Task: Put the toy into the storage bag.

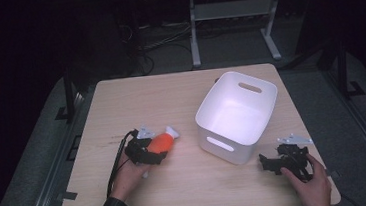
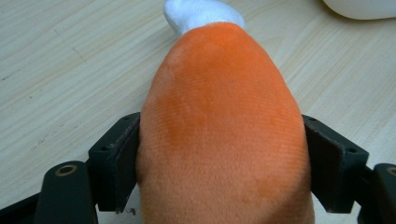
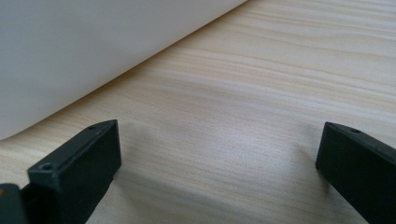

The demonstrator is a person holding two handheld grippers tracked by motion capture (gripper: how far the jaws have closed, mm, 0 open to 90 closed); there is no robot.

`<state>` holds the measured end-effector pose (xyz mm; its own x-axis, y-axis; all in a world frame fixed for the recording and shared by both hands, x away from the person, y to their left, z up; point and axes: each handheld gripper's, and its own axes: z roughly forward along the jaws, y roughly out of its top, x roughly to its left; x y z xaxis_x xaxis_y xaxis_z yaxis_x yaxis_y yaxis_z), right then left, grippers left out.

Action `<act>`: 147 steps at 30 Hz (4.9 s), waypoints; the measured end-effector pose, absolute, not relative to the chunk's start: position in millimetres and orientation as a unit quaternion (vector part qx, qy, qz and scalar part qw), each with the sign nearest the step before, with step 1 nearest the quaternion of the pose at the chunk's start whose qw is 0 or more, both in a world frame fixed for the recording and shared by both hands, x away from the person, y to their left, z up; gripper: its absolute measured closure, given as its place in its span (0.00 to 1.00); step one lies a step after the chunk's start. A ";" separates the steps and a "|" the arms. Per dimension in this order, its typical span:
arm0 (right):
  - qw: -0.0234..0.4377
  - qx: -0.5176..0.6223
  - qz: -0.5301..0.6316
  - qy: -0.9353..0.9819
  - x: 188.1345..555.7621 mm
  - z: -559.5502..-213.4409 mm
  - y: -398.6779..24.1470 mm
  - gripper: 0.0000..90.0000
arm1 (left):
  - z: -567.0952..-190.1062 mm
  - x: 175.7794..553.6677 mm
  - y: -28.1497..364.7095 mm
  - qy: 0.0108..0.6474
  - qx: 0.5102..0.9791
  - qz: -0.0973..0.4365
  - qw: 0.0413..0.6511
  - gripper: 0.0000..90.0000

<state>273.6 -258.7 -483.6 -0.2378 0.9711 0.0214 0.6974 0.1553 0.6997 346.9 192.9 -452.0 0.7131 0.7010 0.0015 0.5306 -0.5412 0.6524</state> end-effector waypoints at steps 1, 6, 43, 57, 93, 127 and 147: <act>0.226 0.575 0.303 0.726 273.6 -483.6 -258.7 0.00 | -452.0 346.9 192.9 0.355 0.868 0.132 0.322 0.24; 0.225 0.575 0.303 0.726 273.6 -483.5 -258.7 0.00 | -448.6 346.7 194.6 0.356 0.865 0.128 0.329 0.25; 0.226 0.575 0.303 0.726 273.6 -483.6 -258.7 0.00 | -408.5 356.3 197.6 0.348 0.861 0.102 0.356 0.25; 0.226 0.575 0.303 0.726 273.6 -483.6 -258.7 0.00 | -387.4 362.6 192.0 0.337 0.864 0.101 0.360 0.25; 0.225 0.576 0.303 0.725 273.5 -483.5 -258.5 0.00 | -331.5 381.4 165.5 0.296 0.871 0.091 0.381 0.25; 0.224 0.576 0.304 0.725 273.3 -483.3 -258.5 0.00 | -292.8 399.1 125.2 0.261 0.872 0.087 0.406 0.25; 0.224 0.576 0.303 0.725 273.3 -483.3 -258.5 0.00 | -284.5 411.6 79.3 0.242 0.874 0.076 0.414 0.25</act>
